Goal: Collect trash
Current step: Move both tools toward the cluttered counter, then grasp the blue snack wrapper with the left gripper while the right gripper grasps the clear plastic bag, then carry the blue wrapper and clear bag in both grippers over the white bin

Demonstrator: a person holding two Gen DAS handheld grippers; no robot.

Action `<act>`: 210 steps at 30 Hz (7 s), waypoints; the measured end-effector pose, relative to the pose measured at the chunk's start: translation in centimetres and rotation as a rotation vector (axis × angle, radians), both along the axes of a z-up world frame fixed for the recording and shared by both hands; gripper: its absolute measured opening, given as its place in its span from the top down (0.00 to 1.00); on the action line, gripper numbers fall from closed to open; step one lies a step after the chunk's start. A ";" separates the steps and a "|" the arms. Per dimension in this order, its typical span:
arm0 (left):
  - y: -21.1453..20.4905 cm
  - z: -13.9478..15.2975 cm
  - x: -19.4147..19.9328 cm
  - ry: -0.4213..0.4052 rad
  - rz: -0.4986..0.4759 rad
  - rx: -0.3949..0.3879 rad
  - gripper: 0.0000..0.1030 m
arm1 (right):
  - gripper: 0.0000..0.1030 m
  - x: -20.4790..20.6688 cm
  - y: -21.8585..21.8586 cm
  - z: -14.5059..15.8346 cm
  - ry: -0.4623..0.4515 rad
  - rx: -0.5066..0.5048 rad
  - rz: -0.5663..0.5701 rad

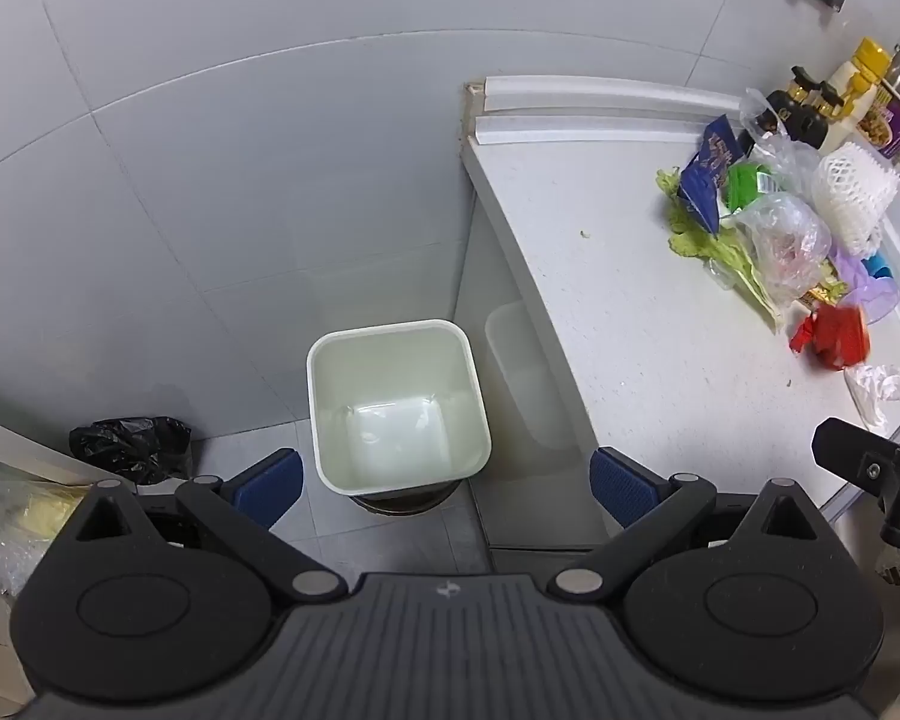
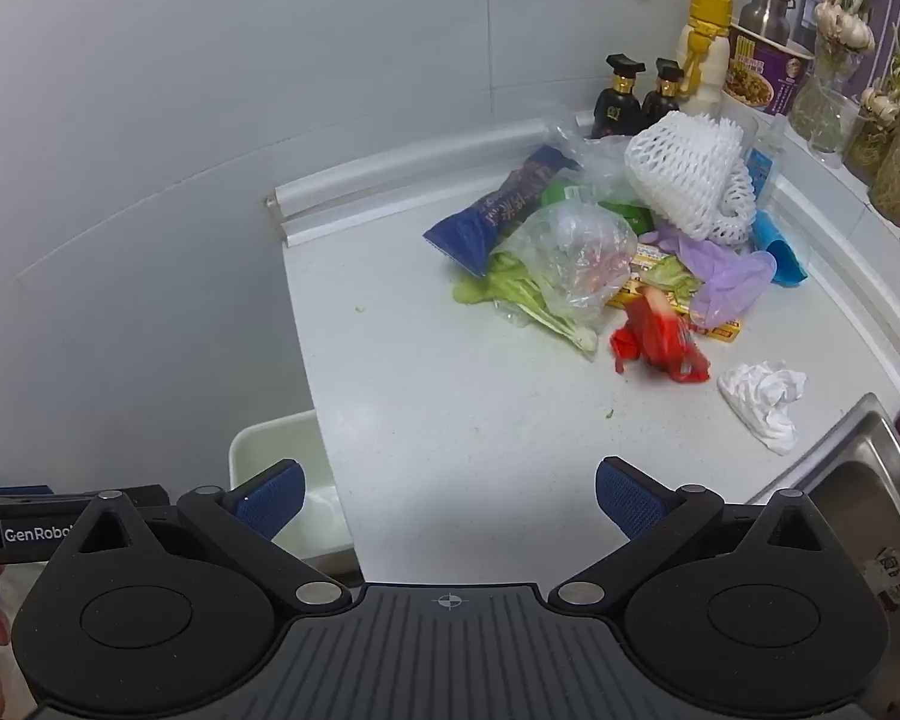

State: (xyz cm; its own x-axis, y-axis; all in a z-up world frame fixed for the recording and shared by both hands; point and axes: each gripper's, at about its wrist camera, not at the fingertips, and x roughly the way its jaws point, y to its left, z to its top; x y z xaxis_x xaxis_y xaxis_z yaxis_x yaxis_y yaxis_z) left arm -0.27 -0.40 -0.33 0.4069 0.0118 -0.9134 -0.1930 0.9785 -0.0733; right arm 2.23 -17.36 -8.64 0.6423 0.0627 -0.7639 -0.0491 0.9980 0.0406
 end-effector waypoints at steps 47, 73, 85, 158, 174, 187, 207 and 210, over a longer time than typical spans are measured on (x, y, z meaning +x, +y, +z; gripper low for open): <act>0.1 -0.3 -0.2 0.020 0.009 -0.015 0.01 | 0.00 0.2 0.8 -0.4 -0.033 0.006 0.030; -2.4 -0.2 4.8 -0.073 -0.086 -0.153 0.01 | 0.00 3.4 -4.5 -1.5 -0.178 0.058 0.001; -6.4 -1.9 13.3 -0.135 -0.258 -0.256 0.05 | 0.00 9.6 -7.2 -3.8 -0.214 0.007 0.030; -2.5 -1.1 15.0 -0.282 -0.339 -0.358 0.81 | 0.93 10.5 -6.5 -3.2 -0.295 0.258 -0.036; 2.4 -1.9 11.2 -0.285 -0.210 -0.413 0.81 | 0.93 8.1 -9.0 1.9 -0.434 0.333 -0.047; 4.9 -3.7 9.0 -0.252 -0.132 -0.434 0.81 | 0.93 7.3 -8.8 4.4 -0.414 0.477 0.013; 12.1 -14.0 3.6 0.024 0.082 -0.442 0.81 | 0.93 11.4 9.6 -9.5 0.026 0.366 0.366; 12.9 -16.4 3.9 0.082 0.119 -0.461 0.81 | 0.93 12.6 11.3 -12.1 0.086 0.323 0.368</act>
State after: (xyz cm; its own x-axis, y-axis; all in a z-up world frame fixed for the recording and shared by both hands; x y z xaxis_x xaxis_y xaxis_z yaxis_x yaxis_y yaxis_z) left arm 3.60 12.46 -16.74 0.3539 -0.3593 -0.8635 -0.3248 0.8186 -0.4737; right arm 14.86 -6.06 -20.77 0.4686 0.5159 -0.7172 -0.3792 0.8507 0.3641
